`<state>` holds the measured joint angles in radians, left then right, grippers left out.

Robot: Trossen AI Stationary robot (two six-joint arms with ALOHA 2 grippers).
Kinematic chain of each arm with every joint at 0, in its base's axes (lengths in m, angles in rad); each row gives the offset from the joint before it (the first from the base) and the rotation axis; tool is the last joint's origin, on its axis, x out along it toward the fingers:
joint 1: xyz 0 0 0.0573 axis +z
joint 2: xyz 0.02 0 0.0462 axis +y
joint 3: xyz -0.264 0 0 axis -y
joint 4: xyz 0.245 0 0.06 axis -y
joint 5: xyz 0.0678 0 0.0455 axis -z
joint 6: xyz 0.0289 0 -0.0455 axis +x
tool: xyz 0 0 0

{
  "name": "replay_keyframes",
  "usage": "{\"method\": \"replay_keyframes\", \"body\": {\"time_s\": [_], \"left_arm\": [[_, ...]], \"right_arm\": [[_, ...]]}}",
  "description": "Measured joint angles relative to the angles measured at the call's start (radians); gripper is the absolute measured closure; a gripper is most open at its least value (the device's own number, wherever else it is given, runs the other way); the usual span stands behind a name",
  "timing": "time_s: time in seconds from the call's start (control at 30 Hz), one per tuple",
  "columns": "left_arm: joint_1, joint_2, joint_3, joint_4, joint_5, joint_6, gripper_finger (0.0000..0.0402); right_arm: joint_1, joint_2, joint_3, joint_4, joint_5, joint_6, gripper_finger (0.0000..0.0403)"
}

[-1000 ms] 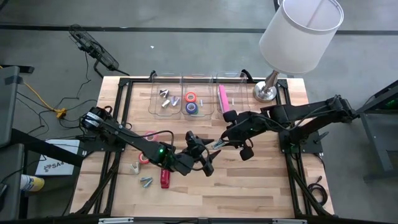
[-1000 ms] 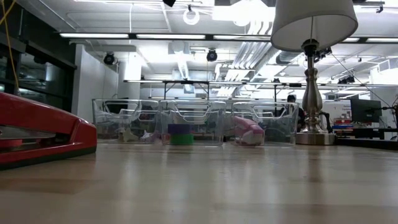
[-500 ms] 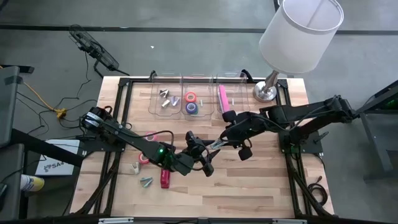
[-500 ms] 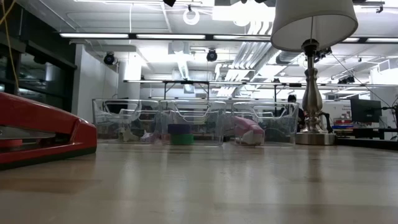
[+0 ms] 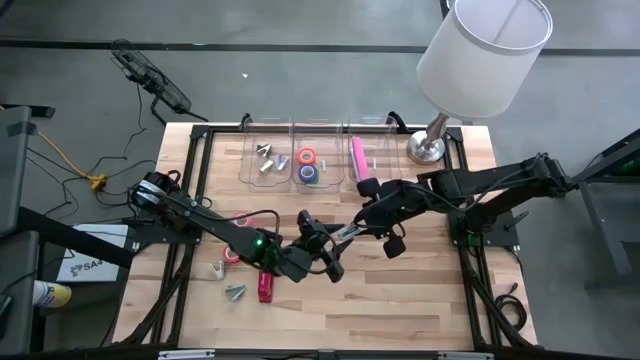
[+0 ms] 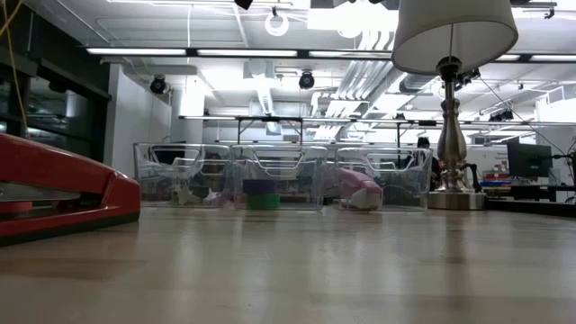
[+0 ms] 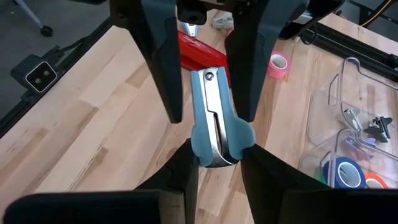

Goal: Pick and place Stapler, Stapler remover, tape
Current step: Put the right blue staple remover into the left transparent bin

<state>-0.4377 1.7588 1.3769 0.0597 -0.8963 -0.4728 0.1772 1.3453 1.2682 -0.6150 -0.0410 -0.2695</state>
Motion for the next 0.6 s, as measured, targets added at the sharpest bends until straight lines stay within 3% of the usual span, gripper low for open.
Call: {"method": "replay_keyframes", "body": {"time_s": [0.6], "left_arm": [[0.000, 0.000, 0.000, -0.002, -0.015, 0.000, 0.0209]], "right_arm": [[0.000, 0.000, 0.000, -0.001, 0.000, 0.000, 0.0313]]}}
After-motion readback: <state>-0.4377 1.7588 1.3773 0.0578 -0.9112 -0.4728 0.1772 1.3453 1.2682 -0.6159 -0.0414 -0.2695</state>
